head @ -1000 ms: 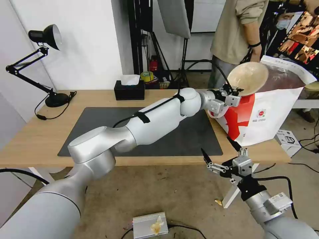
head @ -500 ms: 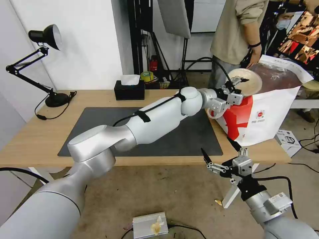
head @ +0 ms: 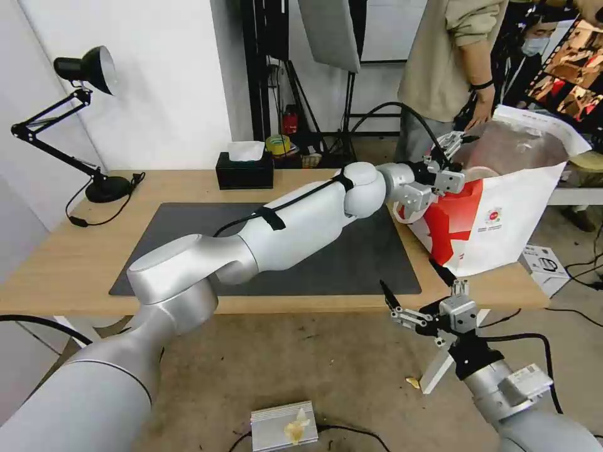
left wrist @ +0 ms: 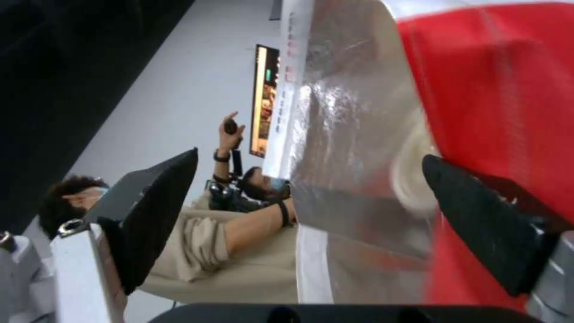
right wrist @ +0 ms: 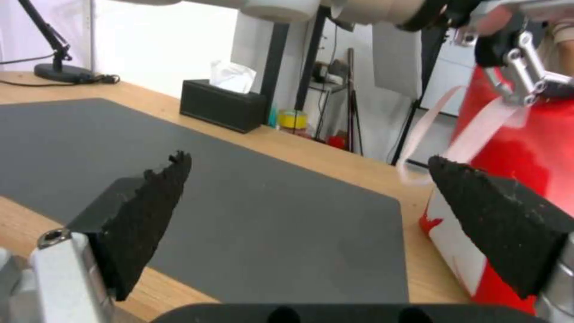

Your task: Pick up the trash from the table and place it into the takeout bag.

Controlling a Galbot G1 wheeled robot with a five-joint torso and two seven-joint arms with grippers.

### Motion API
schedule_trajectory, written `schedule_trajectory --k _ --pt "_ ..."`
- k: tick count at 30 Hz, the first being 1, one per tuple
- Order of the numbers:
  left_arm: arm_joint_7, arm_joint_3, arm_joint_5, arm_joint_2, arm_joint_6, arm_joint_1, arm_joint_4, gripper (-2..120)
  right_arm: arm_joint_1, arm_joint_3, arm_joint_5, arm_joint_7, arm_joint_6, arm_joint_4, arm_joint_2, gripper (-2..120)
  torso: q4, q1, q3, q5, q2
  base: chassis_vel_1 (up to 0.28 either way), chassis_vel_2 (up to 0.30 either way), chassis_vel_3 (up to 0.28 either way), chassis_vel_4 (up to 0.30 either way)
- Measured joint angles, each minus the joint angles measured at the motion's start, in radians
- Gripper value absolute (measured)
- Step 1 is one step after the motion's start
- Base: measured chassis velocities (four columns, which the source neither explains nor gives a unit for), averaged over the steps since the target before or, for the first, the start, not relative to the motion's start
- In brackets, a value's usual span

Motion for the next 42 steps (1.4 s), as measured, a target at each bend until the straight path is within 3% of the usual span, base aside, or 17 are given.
schedule_trajectory --k 13,18,28,35,42 --pt "-0.088 -0.02 -0.021 0.0 0.002 -0.027 -0.001 100 0.0 0.0 0.0 0.0 0.0 0.0 0.0 100 0.0 0.0 0.0 0.0 0.0 0.0 0.0 0.0 0.0" --pt "-0.098 -0.028 -0.105 0.001 0.004 -0.031 -0.008 100 0.0 0.0 0.0 0.0 0.0 0.0 0.0 100 0.0 0.0 0.0 0.0 0.0 0.0 0.0 0.0 0.0" --pt "-0.123 -0.023 -0.42 0.004 0.012 -0.026 -0.034 100 0.0 0.0 0.0 0.0 0.0 0.0 0.0 100 0.0 0.0 0.0 0.0 0.0 0.0 0.0 0.0 0.0" --pt "-0.163 -0.057 -0.739 0.017 0.07 0.001 -0.088 100 0.0 0.0 0.0 0.0 0.0 0.0 0.0 100 -0.0001 0.0 0.0 0.0 0.0 0.0 0.0 0.0 0.0" --pt "-0.193 -0.085 -0.928 0.063 0.107 0.004 -0.142 100 0.0 0.0 0.0 0.0 0.0 0.0 0.0 100 -0.0002 0.0 0.0 -0.0001 0.0 0.0 0.0 0.0 0.0"
